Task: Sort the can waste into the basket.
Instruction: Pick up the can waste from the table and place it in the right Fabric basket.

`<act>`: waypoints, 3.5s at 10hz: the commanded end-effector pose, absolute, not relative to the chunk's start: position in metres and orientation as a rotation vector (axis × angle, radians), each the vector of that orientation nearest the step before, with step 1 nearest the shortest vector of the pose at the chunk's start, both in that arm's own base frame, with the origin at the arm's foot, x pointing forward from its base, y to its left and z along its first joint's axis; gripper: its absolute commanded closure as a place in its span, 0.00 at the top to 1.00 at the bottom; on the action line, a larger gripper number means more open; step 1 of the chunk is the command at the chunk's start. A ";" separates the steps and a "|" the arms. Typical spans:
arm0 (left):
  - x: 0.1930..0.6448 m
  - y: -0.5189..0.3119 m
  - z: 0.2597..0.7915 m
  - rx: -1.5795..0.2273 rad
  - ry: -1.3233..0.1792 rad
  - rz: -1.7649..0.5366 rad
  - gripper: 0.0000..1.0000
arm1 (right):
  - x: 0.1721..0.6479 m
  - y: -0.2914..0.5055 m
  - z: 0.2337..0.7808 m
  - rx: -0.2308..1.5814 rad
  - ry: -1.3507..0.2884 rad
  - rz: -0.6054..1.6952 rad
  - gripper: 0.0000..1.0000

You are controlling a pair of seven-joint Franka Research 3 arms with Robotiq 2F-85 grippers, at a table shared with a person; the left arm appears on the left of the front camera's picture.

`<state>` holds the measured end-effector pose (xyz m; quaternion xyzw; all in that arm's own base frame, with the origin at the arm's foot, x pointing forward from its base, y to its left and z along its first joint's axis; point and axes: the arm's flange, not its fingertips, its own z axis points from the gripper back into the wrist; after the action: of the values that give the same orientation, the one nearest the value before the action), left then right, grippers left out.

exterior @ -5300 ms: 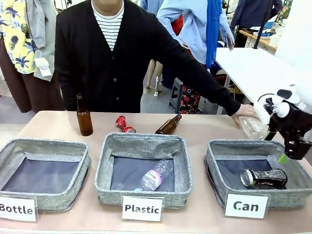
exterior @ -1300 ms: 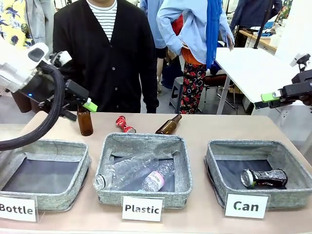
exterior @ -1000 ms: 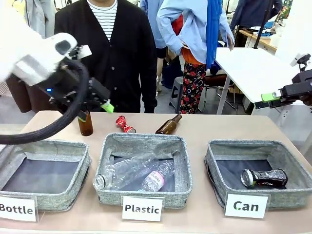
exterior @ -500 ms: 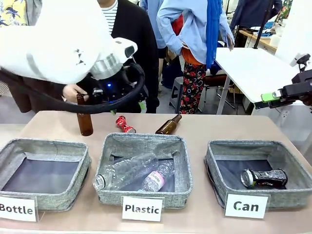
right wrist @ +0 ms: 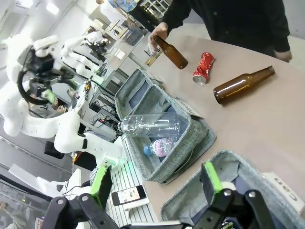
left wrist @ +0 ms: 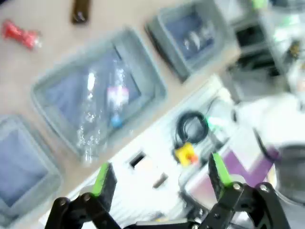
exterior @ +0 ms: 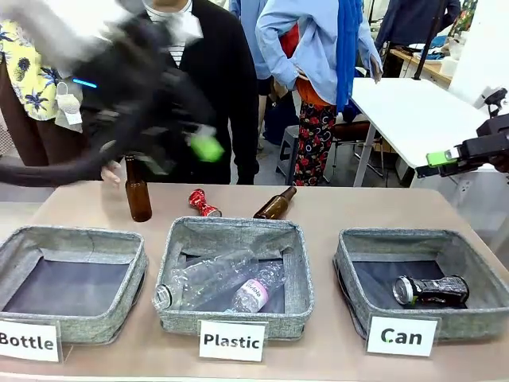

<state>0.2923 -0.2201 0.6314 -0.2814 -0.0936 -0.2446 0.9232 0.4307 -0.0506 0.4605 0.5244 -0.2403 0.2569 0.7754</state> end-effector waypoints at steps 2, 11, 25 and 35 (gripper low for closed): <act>0.244 -0.034 0.681 -0.537 -0.259 -0.360 1.00 | 0.430 -0.051 0.461 1.133 -0.525 0.579 1.00; 0.220 0.273 0.634 -0.432 -0.535 0.861 1.00 | 0.430 -0.051 0.461 1.133 -0.525 0.579 1.00; 0.201 0.274 0.611 -0.392 -0.581 0.941 1.00 | 0.430 -0.051 0.461 1.133 -0.525 0.579 1.00; 0.264 0.193 0.621 -0.223 -0.560 0.775 1.00 | 0.430 -0.051 0.461 1.133 -0.525 0.579 1.00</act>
<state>0.2627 0.1931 0.6237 -0.1187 -0.2678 0.3672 0.8828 0.4306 -0.0500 0.4601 0.5247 -0.2397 0.2575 0.7752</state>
